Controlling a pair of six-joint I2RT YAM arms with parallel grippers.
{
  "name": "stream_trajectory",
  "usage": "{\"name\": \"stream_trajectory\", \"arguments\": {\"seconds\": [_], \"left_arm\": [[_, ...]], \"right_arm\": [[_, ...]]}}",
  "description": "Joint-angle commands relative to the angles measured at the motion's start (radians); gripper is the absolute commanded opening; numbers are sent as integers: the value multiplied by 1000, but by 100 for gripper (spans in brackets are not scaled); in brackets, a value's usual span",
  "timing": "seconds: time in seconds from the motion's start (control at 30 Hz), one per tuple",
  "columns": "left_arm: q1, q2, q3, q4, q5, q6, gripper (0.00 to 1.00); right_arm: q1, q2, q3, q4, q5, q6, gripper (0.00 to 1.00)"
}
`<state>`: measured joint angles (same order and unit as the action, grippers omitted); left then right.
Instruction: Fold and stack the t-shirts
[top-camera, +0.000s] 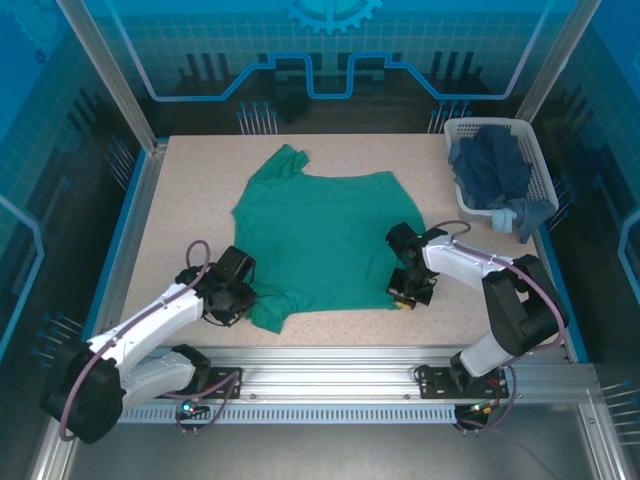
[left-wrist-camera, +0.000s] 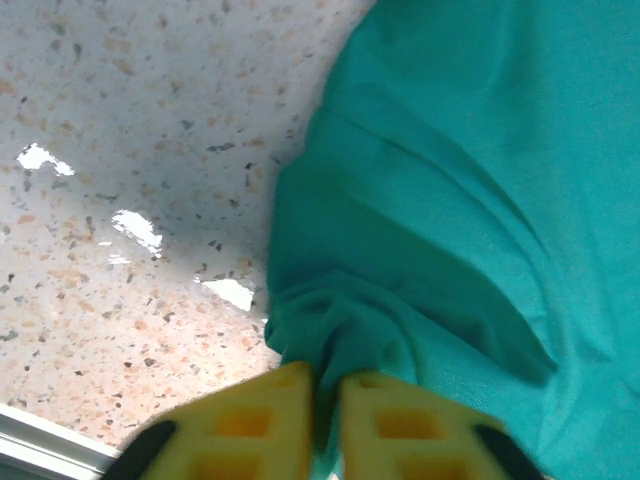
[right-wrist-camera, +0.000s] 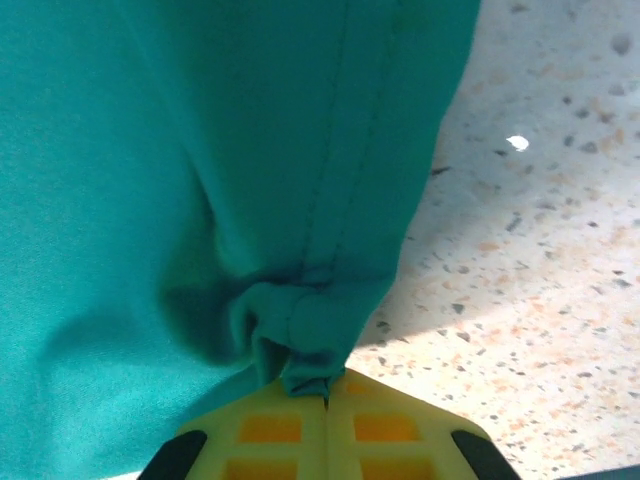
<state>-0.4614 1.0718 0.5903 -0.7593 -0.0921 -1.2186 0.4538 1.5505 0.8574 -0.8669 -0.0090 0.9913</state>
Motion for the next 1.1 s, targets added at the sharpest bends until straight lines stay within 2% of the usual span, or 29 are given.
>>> {"name": "stream_trajectory", "arguments": {"seconds": [0.0, 0.07, 0.13, 0.17, 0.2, 0.33, 0.47, 0.53, 0.6, 0.8, 0.97, 1.07], "left_arm": [[-8, -14, 75, -81, -20, 21, 31], [-5, -41, 141, -131, -69, 27, 46], [27, -36, 215, -114, -75, 67, 49], [56, -15, 244, -90, -54, 86, 49], [97, 22, 277, -51, -20, 110, 47], [263, 266, 427, 138, 110, 208, 35], [360, 579, 681, 275, 182, 288, 22], [386, 745, 823, 334, 210, 290, 16], [399, 890, 958, 375, 243, 288, 16], [409, 1251, 1296, 363, 328, 226, 13], [427, 1375, 1404, 311, 327, 221, 12], [461, 1412, 1435, 221, 283, 231, 10]], "right_arm": [[10, -54, 17, -82, 25, 14, 23], [9, -98, 75, -117, 48, 7, 37], [12, -148, 118, -119, 72, -9, 47], [13, -162, 134, -104, 78, -21, 49], [10, -172, 148, -74, 82, -37, 49], [-25, -122, 208, 73, 31, -114, 35], [-55, -48, 290, 190, 11, -183, 28], [-72, -12, 322, 258, -14, -220, 28], [-94, 34, 356, 288, -42, -230, 28], [-143, 190, 482, 306, -42, -242, 30], [-164, 304, 595, 278, -25, -225, 31], [-166, 369, 671, 240, -22, -217, 32]]}}
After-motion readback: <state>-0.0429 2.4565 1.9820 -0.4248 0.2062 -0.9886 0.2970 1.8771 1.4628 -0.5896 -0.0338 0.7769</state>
